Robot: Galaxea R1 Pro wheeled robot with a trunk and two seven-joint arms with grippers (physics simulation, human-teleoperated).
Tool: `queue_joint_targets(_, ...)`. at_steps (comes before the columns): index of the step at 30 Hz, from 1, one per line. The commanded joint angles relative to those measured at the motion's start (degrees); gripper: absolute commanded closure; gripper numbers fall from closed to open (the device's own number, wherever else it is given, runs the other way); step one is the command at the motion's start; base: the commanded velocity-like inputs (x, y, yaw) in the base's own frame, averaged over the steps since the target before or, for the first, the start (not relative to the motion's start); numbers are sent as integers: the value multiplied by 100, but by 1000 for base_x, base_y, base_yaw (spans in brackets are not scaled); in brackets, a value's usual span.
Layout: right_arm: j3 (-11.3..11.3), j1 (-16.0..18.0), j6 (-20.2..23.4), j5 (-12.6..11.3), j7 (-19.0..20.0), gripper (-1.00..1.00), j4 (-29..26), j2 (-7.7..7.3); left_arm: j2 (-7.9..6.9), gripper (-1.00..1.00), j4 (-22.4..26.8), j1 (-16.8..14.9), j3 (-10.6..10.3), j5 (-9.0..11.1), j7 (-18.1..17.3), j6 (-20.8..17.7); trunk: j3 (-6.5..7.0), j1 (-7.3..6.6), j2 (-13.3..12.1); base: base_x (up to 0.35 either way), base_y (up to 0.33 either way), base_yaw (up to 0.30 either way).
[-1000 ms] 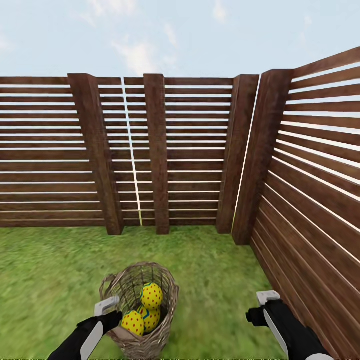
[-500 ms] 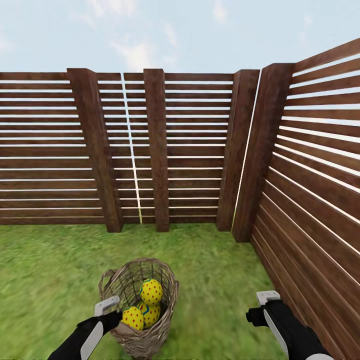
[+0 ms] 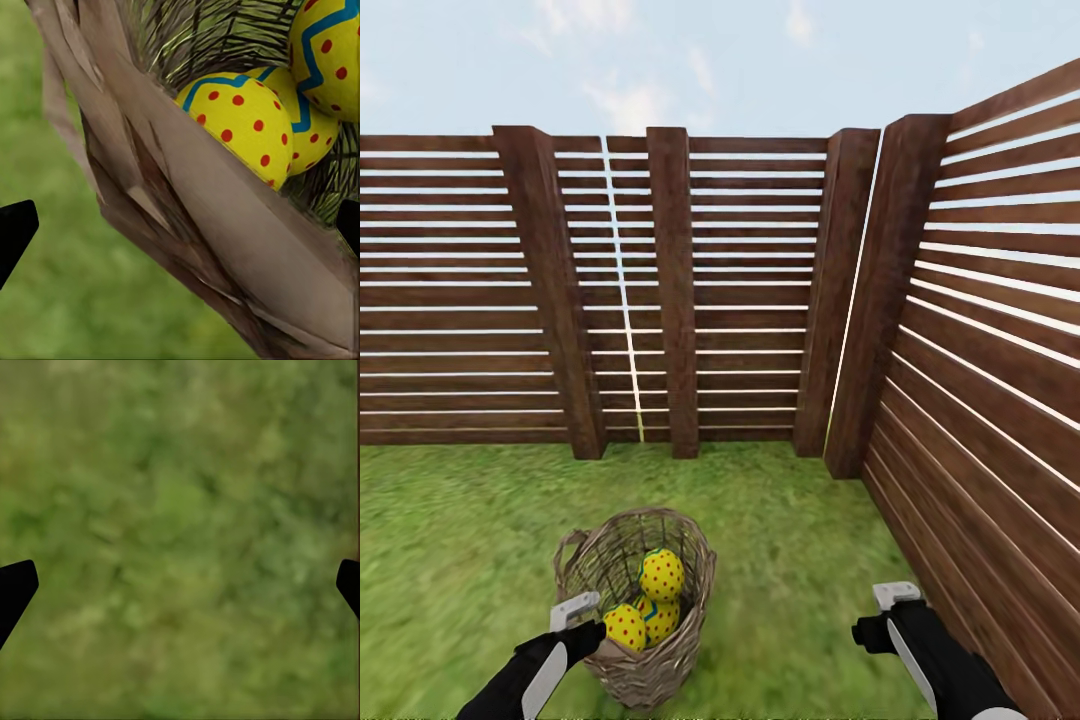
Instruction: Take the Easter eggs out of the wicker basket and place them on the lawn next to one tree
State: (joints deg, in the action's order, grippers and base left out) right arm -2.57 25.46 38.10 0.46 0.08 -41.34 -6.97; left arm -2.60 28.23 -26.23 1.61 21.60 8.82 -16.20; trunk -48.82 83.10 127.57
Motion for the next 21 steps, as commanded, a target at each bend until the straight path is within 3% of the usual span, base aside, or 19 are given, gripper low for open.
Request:
queue_joint_targets(1, -19, 3, 31, 6, 1, -100, 32, -6, -1, -100, -2, 4, -3, 55, 33, -33, -25, 22, 43, 0, 0, 0)
queue_joint_targets(10, -15, 3, 22, 6, 1, -100, 63, -6, 67, -100, -2, 4, -12, 64, 6, -6, -43, 44, 83, 0, 0, 0)
queue_joint_targets(11, -18, 3, 22, 6, 1, -100, 64, -6, 78, 100, -2, 4, -12, 64, 6, -6, -43, 44, 83, 0, 0, 0)
queue_joint_targets(21, -6, 3, 22, 6, 1, -100, 73, -6, 84, 100, -2, 4, -3, 73, 6, -6, -43, 44, 83, 0, 0, 0)
